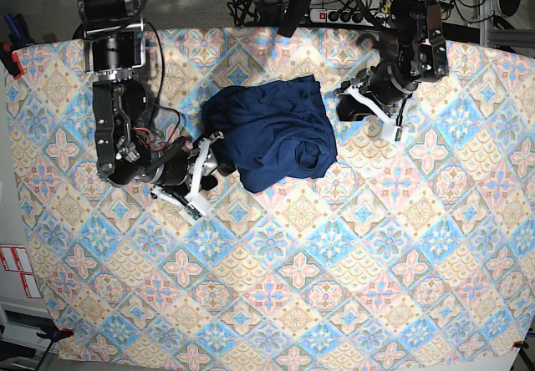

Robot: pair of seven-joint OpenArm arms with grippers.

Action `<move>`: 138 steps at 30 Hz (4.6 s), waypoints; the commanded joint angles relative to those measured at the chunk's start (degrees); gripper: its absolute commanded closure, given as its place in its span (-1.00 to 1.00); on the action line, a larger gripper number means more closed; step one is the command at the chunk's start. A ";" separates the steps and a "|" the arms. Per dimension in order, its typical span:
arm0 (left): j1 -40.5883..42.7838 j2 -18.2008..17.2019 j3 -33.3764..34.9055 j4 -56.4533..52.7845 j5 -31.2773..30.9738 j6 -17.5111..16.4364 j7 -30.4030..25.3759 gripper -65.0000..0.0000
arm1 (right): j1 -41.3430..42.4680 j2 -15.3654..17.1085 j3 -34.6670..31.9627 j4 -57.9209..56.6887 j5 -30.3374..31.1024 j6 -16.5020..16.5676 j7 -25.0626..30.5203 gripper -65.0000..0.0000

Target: Fold the T-shirt properly

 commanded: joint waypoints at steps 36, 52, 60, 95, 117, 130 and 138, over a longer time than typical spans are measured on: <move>-0.41 -0.26 -0.12 0.97 -1.04 -0.53 -0.88 0.66 | 2.34 -0.82 -5.29 -9.55 0.89 0.12 3.22 0.56; -0.41 -0.26 -0.12 0.97 -1.04 -0.53 -0.88 0.66 | 0.06 2.17 -4.67 -2.70 14.87 0.12 -1.09 0.84; -0.41 -0.53 -0.12 0.97 -1.04 -0.53 -0.88 0.66 | -5.22 4.02 -2.83 8.38 21.90 0.12 -3.55 0.84; -0.32 -0.70 -0.21 0.97 -1.04 -0.53 -0.88 0.66 | 3.93 4.81 -8.98 0.47 -0.08 0.12 -0.65 0.17; -1.20 -0.70 -0.21 0.70 -1.04 -0.53 -0.88 0.66 | 3.93 -0.38 -9.15 -7.53 -0.08 0.12 1.11 0.17; -1.29 -0.70 -0.21 0.70 -1.04 -0.53 -0.88 0.66 | 3.66 -0.20 -13.02 -8.41 -0.08 0.12 0.85 0.44; -1.29 -0.88 -0.21 0.70 -1.04 -0.53 -0.88 0.66 | 3.49 -0.12 -13.11 -8.23 1.59 0.12 0.50 0.83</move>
